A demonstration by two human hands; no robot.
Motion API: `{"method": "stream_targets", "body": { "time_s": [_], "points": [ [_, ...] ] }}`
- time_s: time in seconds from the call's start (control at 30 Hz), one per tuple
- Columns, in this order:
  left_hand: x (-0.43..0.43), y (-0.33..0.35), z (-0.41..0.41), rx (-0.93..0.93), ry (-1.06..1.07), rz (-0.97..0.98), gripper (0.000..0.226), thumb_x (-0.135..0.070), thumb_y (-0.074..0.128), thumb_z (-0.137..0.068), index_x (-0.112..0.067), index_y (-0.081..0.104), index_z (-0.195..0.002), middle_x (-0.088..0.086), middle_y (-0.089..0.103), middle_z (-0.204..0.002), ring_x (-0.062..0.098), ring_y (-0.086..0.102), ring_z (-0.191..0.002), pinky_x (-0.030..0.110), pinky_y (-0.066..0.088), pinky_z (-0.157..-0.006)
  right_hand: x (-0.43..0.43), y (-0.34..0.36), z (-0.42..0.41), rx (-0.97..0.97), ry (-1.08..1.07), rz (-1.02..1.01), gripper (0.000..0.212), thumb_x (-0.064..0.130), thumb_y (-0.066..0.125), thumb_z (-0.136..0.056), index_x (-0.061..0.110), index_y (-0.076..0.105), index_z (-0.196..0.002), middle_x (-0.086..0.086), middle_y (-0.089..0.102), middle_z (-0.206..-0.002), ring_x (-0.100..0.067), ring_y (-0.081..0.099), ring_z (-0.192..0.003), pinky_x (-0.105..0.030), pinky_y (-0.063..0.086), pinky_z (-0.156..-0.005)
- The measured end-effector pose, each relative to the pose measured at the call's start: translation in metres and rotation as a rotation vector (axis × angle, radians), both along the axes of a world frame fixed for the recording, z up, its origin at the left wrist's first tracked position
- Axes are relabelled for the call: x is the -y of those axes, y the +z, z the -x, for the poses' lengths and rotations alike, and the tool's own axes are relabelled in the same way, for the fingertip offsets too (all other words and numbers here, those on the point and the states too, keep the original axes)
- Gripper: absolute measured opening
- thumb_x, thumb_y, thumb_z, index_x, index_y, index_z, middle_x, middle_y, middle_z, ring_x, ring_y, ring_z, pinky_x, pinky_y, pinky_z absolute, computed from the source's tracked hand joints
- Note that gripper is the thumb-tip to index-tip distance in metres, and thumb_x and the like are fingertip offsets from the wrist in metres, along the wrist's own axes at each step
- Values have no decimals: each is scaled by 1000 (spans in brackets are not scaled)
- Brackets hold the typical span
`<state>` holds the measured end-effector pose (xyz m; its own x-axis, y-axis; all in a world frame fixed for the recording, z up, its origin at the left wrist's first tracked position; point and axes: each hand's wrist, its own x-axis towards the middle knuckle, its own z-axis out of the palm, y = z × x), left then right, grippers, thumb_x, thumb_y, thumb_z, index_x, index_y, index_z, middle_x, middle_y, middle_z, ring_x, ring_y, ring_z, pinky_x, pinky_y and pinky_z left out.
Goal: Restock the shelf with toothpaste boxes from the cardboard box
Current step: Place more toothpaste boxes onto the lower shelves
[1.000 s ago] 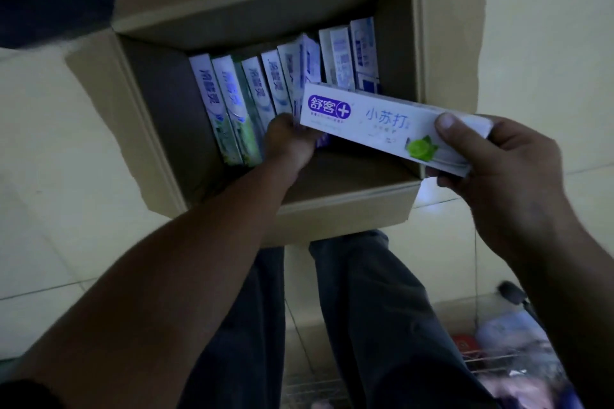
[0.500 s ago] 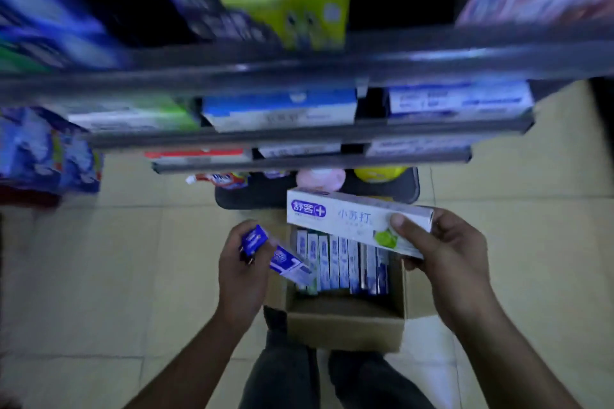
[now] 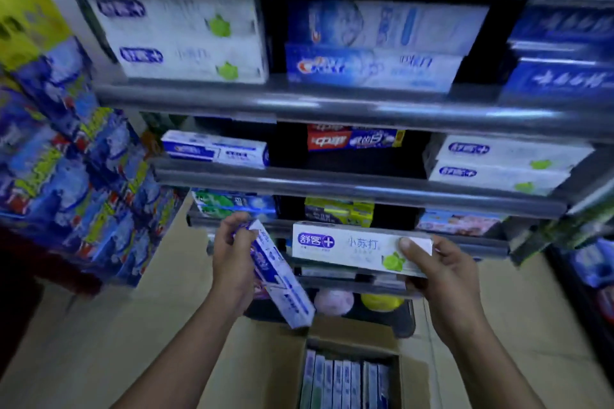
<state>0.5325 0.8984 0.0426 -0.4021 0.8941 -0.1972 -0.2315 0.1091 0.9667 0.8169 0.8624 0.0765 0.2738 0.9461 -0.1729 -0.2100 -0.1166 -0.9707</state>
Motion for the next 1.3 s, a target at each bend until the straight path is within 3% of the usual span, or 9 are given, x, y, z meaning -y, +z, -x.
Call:
{"method": "stream_targets", "body": {
  "time_s": [0.1,0.27,0.4,0.5,0.67,0.83,0.93,1.07,1.3],
  "points": [
    [-7,45,13,-145,-57,-37,15,-25,59,-87,-30,64,-101,-31,62,-73,5,58,-67,33,46,-65,-5,31,8,37,3,-70,49,27,84,-74,-10,62,-99,-22,66,-83,-28,65,-70,-35,51,-57],
    [-16,97,34,-259,-177,-62,11,-11,72,-91,-21,71,-93,-3,74,-96,18,70,-97,28,49,-79,-11,67,30,14,-16,-169,47,26,84,-71,-6,64,-99,-26,70,-86,-23,67,-67,-27,50,-46],
    [-13,121,57,-251,-296,-63,7,-21,78,-88,-21,77,-95,-7,78,-97,13,72,-100,35,53,-94,-11,88,55,2,14,-214,48,29,83,-72,1,65,-105,-17,77,-96,-26,74,-77,-27,53,-50],
    [-12,132,66,-256,-313,-84,11,-23,81,-85,-23,78,-96,-12,78,-98,7,71,-98,33,52,-93,-14,100,73,-11,23,-274,36,27,84,-70,16,65,-99,-11,78,-93,-24,76,-78,-30,55,-48],
    [-21,133,78,-269,-271,-161,15,-27,84,-82,-40,79,-85,-25,75,-94,-8,68,-84,28,50,-81,-15,106,94,16,-21,-351,49,30,84,-72,22,52,-109,-13,78,-95,-30,77,-82,-41,60,-57],
    [-30,126,60,-297,-281,-170,19,-26,86,-79,-43,78,-83,-21,76,-90,3,70,-83,29,50,-77,-13,95,86,124,-165,-360,29,26,85,-80,35,64,-97,10,73,-96,-10,74,-79,-25,58,-58],
    [-32,118,28,-304,-321,-153,17,-25,86,-80,-40,78,-84,-21,75,-92,4,69,-88,25,48,-76,-9,87,63,170,-282,-308,32,37,85,-76,39,67,-103,23,69,-98,2,69,-86,-17,53,-64],
    [-33,105,-34,-264,-379,-134,16,-21,86,-81,-35,79,-84,-19,76,-88,0,71,-79,23,48,-72,-3,69,11,261,-378,-174,50,45,80,-82,33,64,-128,9,63,-123,-18,63,-108,-39,51,-90],
    [-35,101,-162,-229,-563,-119,22,-11,80,-85,-26,79,-101,-8,80,-93,8,75,-88,18,54,-75,-4,56,-107,325,-500,-124,55,40,79,-86,23,63,-136,-1,65,-123,-14,61,-105,-34,44,-85]
  ]
}}
